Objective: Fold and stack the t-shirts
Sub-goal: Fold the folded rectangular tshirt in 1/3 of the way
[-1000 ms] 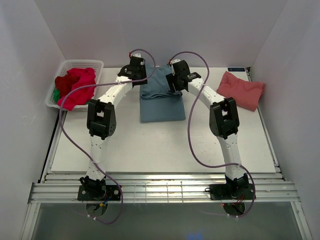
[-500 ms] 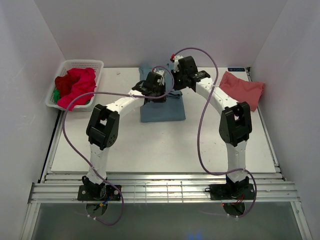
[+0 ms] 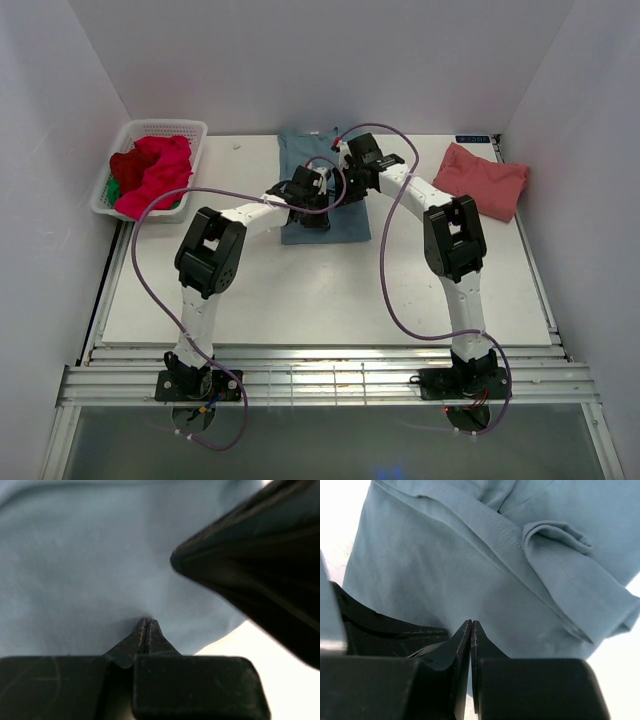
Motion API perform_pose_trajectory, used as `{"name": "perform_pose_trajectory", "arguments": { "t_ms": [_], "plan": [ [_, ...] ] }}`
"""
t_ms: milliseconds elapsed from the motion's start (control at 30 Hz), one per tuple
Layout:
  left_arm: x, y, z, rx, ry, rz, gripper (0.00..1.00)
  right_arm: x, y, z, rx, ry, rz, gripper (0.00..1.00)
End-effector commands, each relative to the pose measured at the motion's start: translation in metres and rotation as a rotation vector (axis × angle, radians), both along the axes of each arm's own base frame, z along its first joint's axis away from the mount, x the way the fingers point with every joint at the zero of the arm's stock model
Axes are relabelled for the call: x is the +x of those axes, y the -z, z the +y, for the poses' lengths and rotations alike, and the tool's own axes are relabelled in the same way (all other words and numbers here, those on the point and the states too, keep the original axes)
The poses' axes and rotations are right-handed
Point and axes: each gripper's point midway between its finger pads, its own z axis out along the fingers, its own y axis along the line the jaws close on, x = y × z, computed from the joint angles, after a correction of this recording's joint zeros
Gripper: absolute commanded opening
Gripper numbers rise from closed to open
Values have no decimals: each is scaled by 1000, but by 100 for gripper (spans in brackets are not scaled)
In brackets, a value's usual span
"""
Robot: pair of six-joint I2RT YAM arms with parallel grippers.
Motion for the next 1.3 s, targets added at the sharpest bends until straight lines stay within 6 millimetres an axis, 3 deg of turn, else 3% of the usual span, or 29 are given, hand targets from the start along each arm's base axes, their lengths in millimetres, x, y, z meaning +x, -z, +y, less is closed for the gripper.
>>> {"name": "perform_pose_trajectory", "arguments": {
  "t_ms": [0,200,333,567,833,1000,1100,1267],
  "plan": [
    [-11,16,2,12,24,11,0,3,-3,9,42,-15,11,8],
    [-38,38,12,46,30,59,0,8,19,12,34,-9,32,8],
    [-53,35,15,37,31,79,0,15,28,12,26,2,32,8],
    [-93,40,18,41,69,137,0,36,24,6,16,41,-10,8],
    [-148,57,38,98,126,237,0,62,12,-9,10,102,-63,8],
    [-162,54,47,117,157,249,0,70,19,-15,-16,135,-86,8],
    [-169,51,49,118,174,262,0,77,9,-14,-6,145,-123,8],
    [-172,38,47,96,182,252,0,81,-47,-15,30,147,-224,8]
  ]
}}
